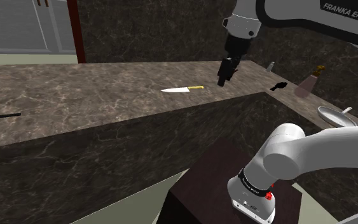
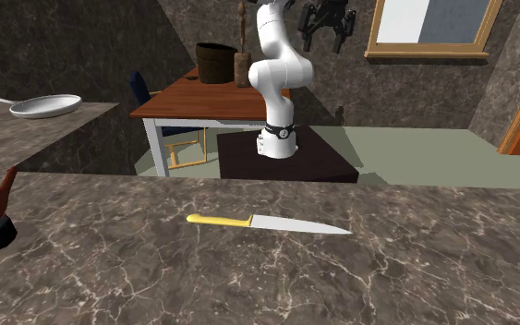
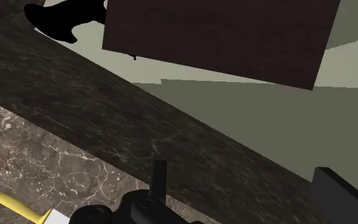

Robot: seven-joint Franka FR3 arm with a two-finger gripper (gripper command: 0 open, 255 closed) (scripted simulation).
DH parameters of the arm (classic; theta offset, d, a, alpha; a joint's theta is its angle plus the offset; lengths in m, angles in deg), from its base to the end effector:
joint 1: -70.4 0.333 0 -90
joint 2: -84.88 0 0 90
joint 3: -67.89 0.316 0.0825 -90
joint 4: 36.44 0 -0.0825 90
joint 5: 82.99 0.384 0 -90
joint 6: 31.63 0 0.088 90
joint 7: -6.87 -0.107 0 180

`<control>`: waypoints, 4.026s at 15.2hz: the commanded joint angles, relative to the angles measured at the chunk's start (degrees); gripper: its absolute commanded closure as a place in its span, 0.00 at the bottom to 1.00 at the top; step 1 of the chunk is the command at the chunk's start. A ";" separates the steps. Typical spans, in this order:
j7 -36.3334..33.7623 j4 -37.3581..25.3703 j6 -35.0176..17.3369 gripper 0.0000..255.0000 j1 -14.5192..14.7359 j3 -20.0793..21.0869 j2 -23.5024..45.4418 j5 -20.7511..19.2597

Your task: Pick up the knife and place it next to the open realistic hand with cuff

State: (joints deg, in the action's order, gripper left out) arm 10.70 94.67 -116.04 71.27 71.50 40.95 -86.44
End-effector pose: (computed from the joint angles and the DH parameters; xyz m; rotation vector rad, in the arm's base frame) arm 0.3018 0.0234 0.6079 3.0314 0.1851 -0.0753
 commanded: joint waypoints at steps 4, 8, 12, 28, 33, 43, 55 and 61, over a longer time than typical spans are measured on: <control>6.30 0.96 -3.18 0.00 0.25 -2.55 3.43 -3.69; 14.21 1.25 -7.82 0.00 0.40 -5.70 8.94 -8.37; 21.58 0.43 -12.77 0.00 0.33 -8.41 15.41 -12.61; 45.87 -13.03 -31.26 0.00 -0.83 -14.40 46.92 -25.06; 52.08 -20.19 -35.52 0.00 -1.58 -14.61 57.49 -27.99; 54.12 -22.37 -41.82 0.00 -3.44 -15.44 64.96 -30.22; 54.07 -22.21 -41.87 1.00 -3.43 -15.45 64.86 -30.27; 54.12 -22.37 -41.82 1.00 -3.45 -15.43 64.96 -30.22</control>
State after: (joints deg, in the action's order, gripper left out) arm 64.74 72.35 -157.96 67.93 56.09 105.39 -116.79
